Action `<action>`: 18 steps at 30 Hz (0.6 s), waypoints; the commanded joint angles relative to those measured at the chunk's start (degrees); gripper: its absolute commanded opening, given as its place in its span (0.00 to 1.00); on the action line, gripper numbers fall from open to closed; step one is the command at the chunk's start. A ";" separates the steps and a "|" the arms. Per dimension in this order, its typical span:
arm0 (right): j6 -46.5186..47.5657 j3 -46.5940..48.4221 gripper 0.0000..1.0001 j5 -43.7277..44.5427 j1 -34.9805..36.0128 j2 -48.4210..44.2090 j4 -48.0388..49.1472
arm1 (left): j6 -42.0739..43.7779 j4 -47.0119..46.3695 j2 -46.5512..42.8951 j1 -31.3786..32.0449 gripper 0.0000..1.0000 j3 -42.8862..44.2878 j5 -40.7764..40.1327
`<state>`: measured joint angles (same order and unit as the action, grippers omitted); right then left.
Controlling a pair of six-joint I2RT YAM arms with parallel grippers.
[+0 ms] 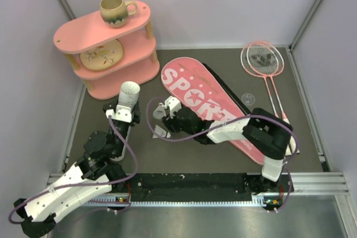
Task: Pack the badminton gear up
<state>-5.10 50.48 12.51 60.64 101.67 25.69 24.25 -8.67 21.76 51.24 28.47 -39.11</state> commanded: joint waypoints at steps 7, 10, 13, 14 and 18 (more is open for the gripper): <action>7.74 13.40 0.60 7.08 0.71 12.84 10.70 | 1.33 -4.60 -1.46 0.00 0.25 0.71 -0.70; 8.27 17.36 0.56 8.14 0.27 16.36 8.77 | 1.41 -4.61 -1.37 0.00 0.25 0.71 -0.35; 8.97 18.77 0.45 8.49 0.09 18.30 9.55 | 1.50 -4.69 -1.28 0.08 0.25 0.62 -0.61; 9.06 19.04 0.42 8.75 0.00 18.65 9.55 | 1.50 -4.69 -1.19 0.00 0.25 0.62 -0.61; 9.15 20.19 0.19 10.95 0.00 18.48 6.57 | 1.68 -4.78 -1.02 0.00 0.25 0.54 -0.53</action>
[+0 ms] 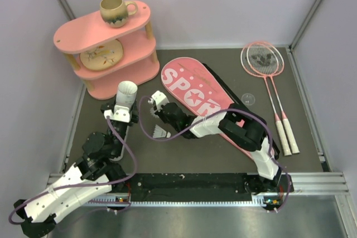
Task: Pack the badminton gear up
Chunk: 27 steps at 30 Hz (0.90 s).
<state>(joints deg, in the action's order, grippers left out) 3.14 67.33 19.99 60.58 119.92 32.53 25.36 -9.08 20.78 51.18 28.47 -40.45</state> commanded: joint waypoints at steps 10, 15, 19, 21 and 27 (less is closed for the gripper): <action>-10.31 -6.85 0.00 4.81 -1.33 -19.08 -12.47 | -0.40 -3.75 1.90 0.06 0.25 0.18 7.03; -19.02 -9.32 0.00 -8.02 -8.36 -35.43 -29.41 | -2.77 -1.38 3.39 0.06 0.25 0.80 25.04; -22.38 -9.41 0.00 -18.57 -14.25 -47.21 -39.70 | -3.30 0.29 5.59 0.06 0.25 1.59 32.79; -23.35 -8.19 0.00 -25.67 -16.89 -53.00 -43.59 | -3.30 0.38 6.29 0.15 0.25 1.68 35.51; -23.44 3.67 0.00 -44.05 -18.04 -57.60 -58.18 | -3.48 0.64 7.44 0.06 0.24 1.68 42.90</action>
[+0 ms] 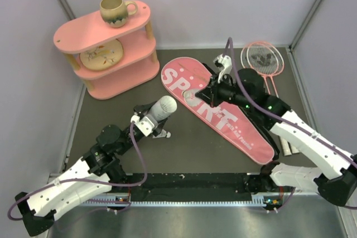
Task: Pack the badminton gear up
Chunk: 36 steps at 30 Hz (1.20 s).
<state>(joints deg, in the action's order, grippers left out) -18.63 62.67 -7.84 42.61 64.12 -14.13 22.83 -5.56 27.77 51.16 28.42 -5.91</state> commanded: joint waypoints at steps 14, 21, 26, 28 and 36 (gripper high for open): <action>-5.54 12.30 0.00 -24.69 1.59 -3.13 -13.47 | -0.86 -2.26 1.23 0.08 0.24 1.81 13.91; -4.66 15.63 0.07 -19.16 6.51 3.81 -14.78 | -0.68 -2.17 0.97 0.08 0.24 1.81 14.35; -3.52 17.92 0.34 -13.09 8.01 6.72 -17.24 | -0.59 -2.17 0.88 0.08 0.24 1.72 14.00; -3.43 18.01 0.38 -10.64 8.28 6.99 -17.77 | -0.68 -2.17 0.80 0.08 0.24 1.81 14.35; -4.04 19.94 0.47 -7.20 9.94 11.46 -18.21 | -0.86 -2.17 0.80 0.08 0.24 1.81 15.58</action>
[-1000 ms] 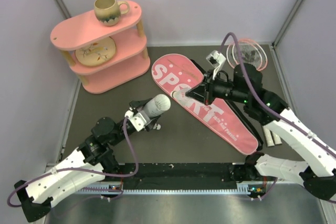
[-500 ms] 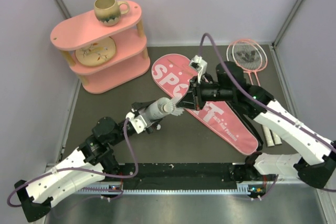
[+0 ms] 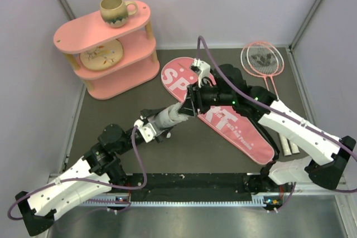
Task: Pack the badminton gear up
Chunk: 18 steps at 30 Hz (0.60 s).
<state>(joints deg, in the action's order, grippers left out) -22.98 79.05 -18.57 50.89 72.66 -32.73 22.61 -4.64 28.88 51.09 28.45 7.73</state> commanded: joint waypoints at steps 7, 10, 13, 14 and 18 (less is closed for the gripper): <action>0.66 8.66 0.52 7.66 6.58 10.91 0.21 | -0.46 -3.00 -0.41 0.24 0.24 1.79 1.59; 0.57 8.85 0.53 9.42 7.38 12.50 0.21 | -0.37 -3.09 -0.50 0.15 0.24 1.79 0.62; 0.66 8.41 0.53 11.53 7.47 11.71 0.12 | -0.55 -3.09 -0.58 0.15 0.24 1.79 0.19; 0.92 8.41 0.54 11.80 7.47 11.10 0.30 | -0.46 -3.09 -0.58 0.15 0.24 1.79 -0.08; 1.01 5.52 0.57 14.77 7.46 5.66 5.55 | -0.73 -3.09 -0.76 0.15 0.24 2.05 -3.93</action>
<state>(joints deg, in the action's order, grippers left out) -22.65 85.25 -9.21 57.45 83.44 -33.54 23.07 -3.73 28.62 50.76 28.45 5.37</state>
